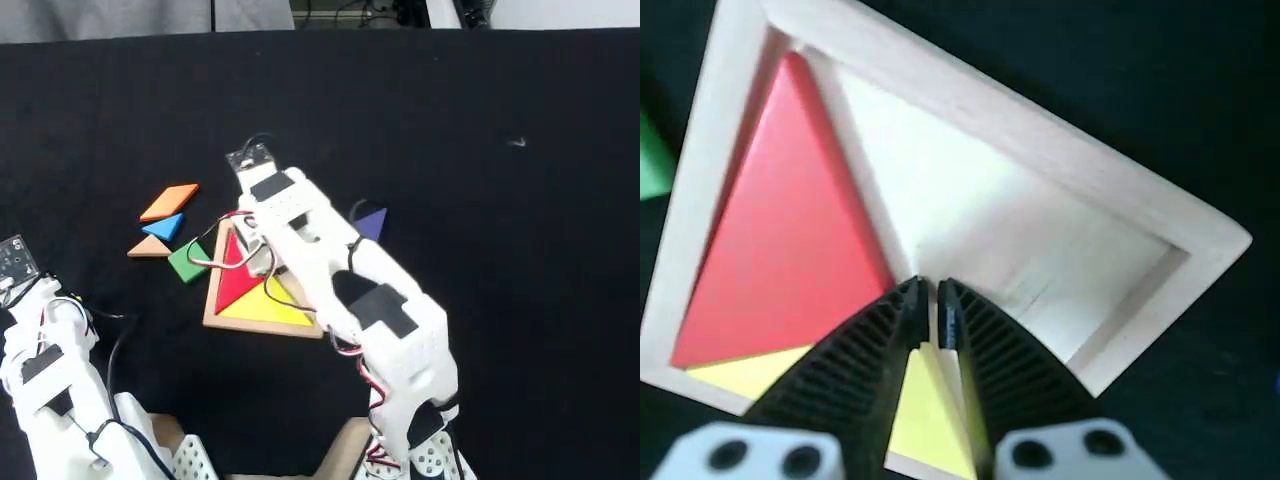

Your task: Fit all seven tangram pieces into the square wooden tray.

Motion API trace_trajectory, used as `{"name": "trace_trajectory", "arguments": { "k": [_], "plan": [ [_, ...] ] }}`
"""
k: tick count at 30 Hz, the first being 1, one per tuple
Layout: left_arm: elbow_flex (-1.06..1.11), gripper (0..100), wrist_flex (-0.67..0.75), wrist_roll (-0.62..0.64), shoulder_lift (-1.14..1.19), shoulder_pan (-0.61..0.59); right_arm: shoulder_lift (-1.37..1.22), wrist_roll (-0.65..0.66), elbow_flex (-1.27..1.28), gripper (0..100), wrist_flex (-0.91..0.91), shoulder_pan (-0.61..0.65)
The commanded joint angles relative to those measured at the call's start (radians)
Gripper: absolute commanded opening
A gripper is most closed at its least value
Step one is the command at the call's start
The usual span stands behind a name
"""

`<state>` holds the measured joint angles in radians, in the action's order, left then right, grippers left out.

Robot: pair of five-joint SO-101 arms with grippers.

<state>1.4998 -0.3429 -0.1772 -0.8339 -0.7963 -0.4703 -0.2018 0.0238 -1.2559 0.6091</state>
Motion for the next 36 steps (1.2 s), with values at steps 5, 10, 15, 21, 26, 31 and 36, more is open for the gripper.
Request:
{"name": "trace_trajectory", "arguments": {
  "k": [5, 10, 15, 21, 26, 31, 36],
  "plan": [
    [-0.008, 12, 0.015, 0.008, -0.017, 0.012, 0.096, 0.052, 0.008, 2.2, -0.006, -0.012],
    [-0.008, 12, 0.015, 0.008, -0.017, 0.012, 0.251, 0.157, 0.018, 2.5, -0.048, -0.164],
    [-0.008, 12, 0.015, 0.008, -0.017, 0.012, 0.401, 0.232, 0.128, 2.6, -0.069, -0.195],
    [-0.008, 12, 0.015, 0.008, -0.017, 0.013, 0.397, 0.265, 0.326, 2.6, 0.084, -0.015],
    [-0.008, 12, 0.015, 0.008, -0.017, 0.013, 0.317, 0.262, 0.32, 2.6, 0.112, 0.041],
    [-0.008, 12, 0.015, 0.008, -0.017, 0.013, 0.263, 0.262, 0.266, 2.6, 0.068, 0.032],
    [-0.008, 12, 0.015, 0.008, -0.017, 0.013, 0.255, 0.269, 0.257, 2.6, 0.057, 0.034]
  ]
}}
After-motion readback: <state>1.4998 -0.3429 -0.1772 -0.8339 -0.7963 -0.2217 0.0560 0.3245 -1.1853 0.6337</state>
